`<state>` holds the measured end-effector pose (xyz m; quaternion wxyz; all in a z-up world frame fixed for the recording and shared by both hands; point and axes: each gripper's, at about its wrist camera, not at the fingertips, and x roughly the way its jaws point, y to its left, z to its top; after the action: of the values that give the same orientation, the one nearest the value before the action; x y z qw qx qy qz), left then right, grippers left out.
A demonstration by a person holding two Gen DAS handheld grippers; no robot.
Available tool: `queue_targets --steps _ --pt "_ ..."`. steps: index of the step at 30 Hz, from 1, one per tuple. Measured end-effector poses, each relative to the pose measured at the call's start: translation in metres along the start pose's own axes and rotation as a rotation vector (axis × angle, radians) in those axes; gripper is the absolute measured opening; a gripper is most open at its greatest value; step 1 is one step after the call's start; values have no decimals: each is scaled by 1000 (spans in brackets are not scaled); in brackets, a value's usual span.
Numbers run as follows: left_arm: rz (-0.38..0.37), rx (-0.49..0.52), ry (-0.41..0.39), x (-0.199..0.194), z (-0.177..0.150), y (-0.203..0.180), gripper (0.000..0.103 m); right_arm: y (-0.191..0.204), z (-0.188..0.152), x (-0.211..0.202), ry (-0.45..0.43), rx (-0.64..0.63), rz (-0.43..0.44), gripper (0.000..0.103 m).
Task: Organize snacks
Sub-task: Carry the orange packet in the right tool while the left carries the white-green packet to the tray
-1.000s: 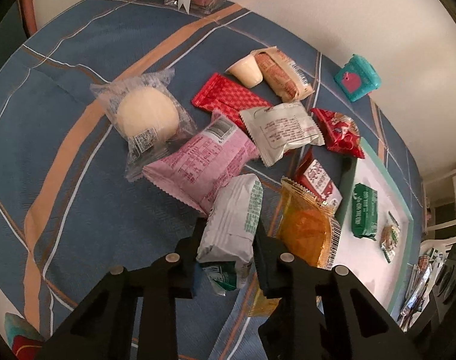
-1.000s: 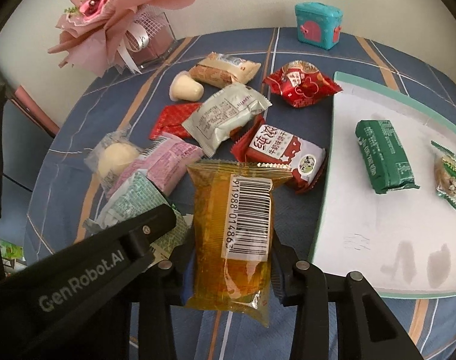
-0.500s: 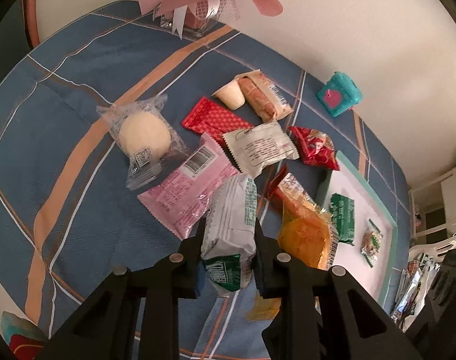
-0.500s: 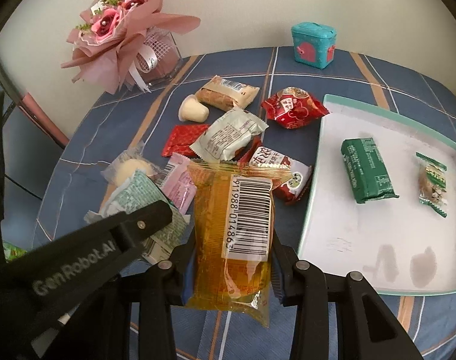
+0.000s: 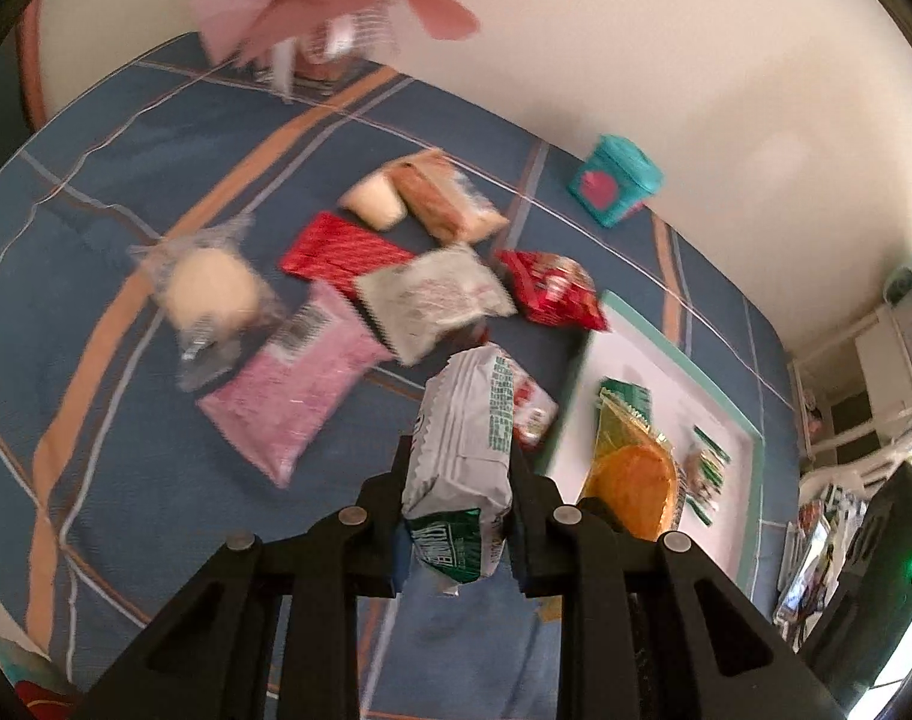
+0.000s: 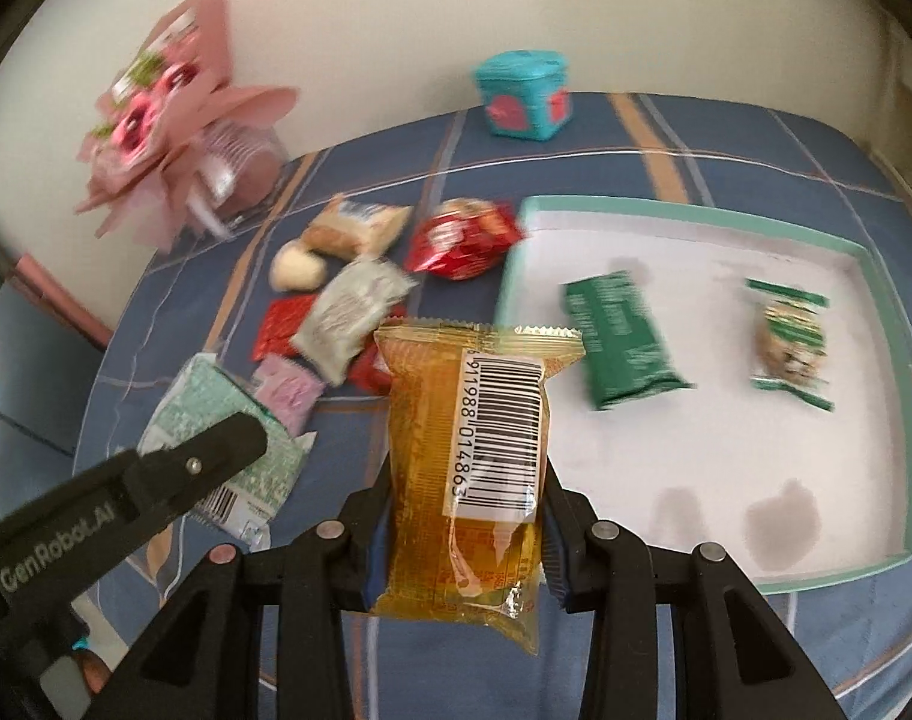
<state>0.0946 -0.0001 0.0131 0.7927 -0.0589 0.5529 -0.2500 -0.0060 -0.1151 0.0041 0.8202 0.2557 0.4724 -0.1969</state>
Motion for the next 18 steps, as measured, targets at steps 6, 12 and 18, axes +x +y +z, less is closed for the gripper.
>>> queue_targets --steps 6,12,18 --pt "-35 114 19 13 -14 -44 26 -55 4 -13 -17 108 -65 42" --pt "-64 254 39 27 -34 -89 26 -114 6 -23 -31 223 -134 42" --pt "-115 370 70 38 -56 -123 26 -159 4 -33 -40 286 -241 42"
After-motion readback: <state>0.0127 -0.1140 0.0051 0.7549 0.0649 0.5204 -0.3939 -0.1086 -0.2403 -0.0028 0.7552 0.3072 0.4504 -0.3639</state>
